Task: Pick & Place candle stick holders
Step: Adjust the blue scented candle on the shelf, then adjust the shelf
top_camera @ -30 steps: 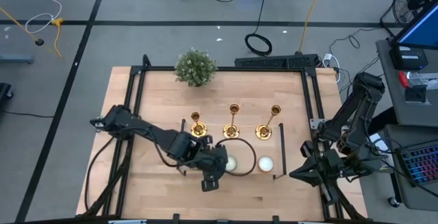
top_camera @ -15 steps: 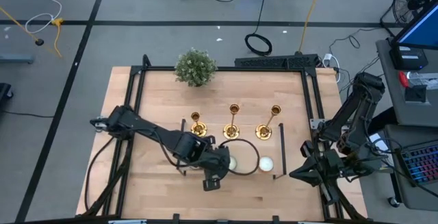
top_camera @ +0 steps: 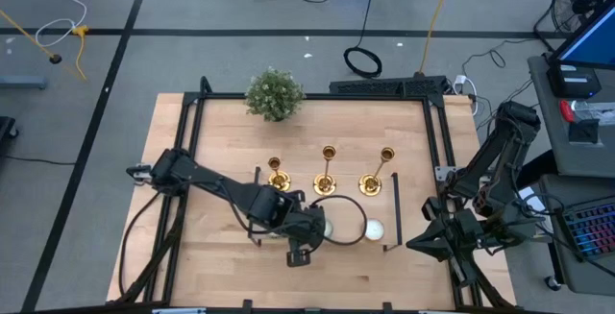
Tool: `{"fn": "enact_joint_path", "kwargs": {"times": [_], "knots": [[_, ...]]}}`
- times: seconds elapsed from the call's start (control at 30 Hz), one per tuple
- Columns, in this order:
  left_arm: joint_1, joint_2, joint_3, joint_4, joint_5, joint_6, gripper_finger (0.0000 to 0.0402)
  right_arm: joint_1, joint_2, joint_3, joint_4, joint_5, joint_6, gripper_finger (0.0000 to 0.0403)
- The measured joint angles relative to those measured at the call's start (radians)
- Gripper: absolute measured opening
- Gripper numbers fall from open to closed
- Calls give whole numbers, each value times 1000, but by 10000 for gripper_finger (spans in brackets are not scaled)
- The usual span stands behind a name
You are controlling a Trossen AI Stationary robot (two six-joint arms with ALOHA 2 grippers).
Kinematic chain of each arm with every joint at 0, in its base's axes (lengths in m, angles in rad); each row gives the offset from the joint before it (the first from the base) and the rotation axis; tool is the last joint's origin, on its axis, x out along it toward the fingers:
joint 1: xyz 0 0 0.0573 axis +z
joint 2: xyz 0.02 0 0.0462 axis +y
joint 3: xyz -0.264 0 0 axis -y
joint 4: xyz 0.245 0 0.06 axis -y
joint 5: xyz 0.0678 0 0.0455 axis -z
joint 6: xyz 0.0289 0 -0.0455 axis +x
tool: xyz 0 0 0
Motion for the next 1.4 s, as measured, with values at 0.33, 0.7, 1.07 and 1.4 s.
{"fn": "enact_joint_path", "kwargs": {"times": [0.33,0.7,1.07,1.4], "knots": [[15,0,0,0,2,18,0,0,0,0,0,0,0,0],[17,0,0,-1,2,23,0,0,0,0,0,0,0,0],[22,2,0,14,11,26,0,-1,0,0,0,0,-8,0],[26,3,0,0,25,21,0,-1,0,0,0,0,-7,0]]}}
